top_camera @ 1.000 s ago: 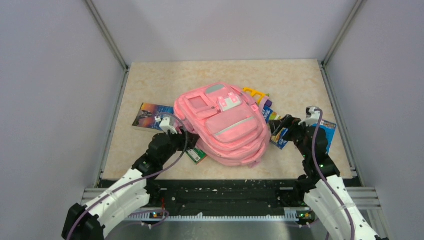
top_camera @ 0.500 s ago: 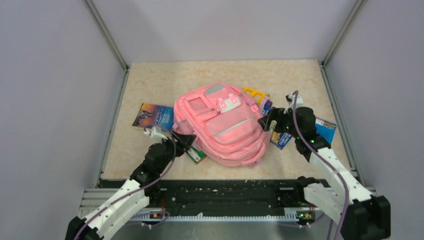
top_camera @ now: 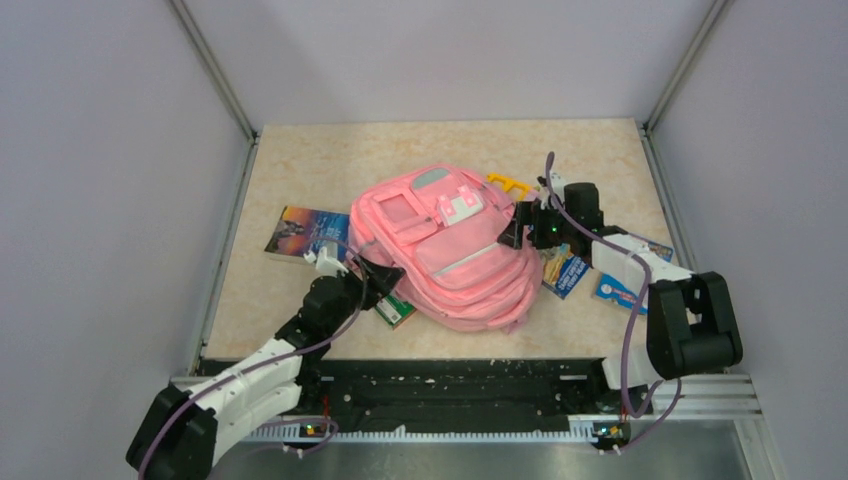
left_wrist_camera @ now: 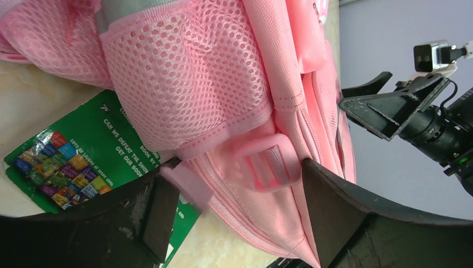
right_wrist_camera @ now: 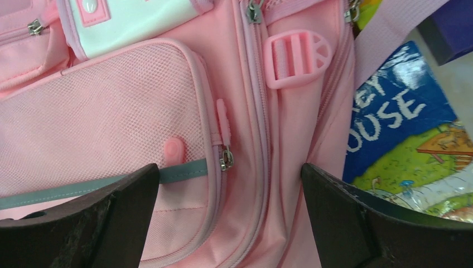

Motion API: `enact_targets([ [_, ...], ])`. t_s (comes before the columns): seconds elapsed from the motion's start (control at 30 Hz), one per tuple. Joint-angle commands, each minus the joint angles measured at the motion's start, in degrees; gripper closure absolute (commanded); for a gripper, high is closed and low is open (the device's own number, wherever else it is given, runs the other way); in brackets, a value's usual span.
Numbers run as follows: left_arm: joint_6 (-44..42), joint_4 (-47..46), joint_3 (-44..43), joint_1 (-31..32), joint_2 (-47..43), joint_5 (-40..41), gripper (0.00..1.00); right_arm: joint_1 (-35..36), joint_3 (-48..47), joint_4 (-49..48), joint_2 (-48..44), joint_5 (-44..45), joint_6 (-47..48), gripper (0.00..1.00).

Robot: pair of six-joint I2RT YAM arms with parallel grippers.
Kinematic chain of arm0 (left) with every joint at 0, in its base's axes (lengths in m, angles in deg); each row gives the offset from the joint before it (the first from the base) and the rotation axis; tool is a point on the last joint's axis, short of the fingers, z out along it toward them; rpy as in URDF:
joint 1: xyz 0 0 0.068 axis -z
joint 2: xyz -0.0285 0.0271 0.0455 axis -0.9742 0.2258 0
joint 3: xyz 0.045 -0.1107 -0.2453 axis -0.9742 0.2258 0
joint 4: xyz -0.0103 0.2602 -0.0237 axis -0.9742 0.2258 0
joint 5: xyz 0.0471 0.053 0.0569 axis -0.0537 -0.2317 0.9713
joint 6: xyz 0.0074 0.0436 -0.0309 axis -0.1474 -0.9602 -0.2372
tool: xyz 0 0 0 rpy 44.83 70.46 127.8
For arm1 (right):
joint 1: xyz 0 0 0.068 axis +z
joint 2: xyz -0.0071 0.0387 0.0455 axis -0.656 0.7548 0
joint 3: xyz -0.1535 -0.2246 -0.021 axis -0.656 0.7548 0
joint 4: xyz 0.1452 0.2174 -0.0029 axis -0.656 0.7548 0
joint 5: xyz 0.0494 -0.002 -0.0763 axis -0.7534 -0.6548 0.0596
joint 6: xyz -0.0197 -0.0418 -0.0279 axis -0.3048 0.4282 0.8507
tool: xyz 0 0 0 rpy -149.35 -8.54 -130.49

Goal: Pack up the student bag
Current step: Adjust the student bag at the center of the board.

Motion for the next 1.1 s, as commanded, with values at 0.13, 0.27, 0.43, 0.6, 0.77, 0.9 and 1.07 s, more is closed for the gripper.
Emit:
enact_targets([
  [0.13, -1.73, -8.46, -5.96, -0.13, 9.31, -5.57, 0.17, 0.5, -1.6, -4.76, 3.01, -10.7, -0.93, 0.11],
  [0.27, -2.65, -10.93, -7.8, -0.08, 12.86, -5.46, 0.18, 1.93, -2.59, -5.29, 3.86, -12.26, -2.5, 0.36],
  [0.43, -6.42, -11.93, -10.38, -0.22, 14.01, -2.81, 0.35, 3.17, -3.32, -7.06, 1.99, -12.65, -6.05, 0.92],
  [0.6, -12.11, -8.55, -13.34, -0.63, 11.3, 4.87, 0.57, 8.2, -3.17, -8.01, -4.82, -5.58, -10.59, 1.0],
  [0.77, -19.91, -7.19, -17.72, -3.29, 11.8, 5.72, 0.7, 16.43, 1.65, -14.39, -14.43, 8.39, -17.5, 1.0],
  [0.9, -23.69, -8.13, -22.21, -9.07, 14.29, 0.86, 0.75, 23.78, 4.16, -17.35, -18.02, 17.42, -19.11, 1.0],
  [1.07, -26.56, -11.01, -28.54, -17.58, 22.25, -7.93, 0.76, 30.35, 7.75, -23.74, -13.78, 22.21, -22.4, 1.0],
])
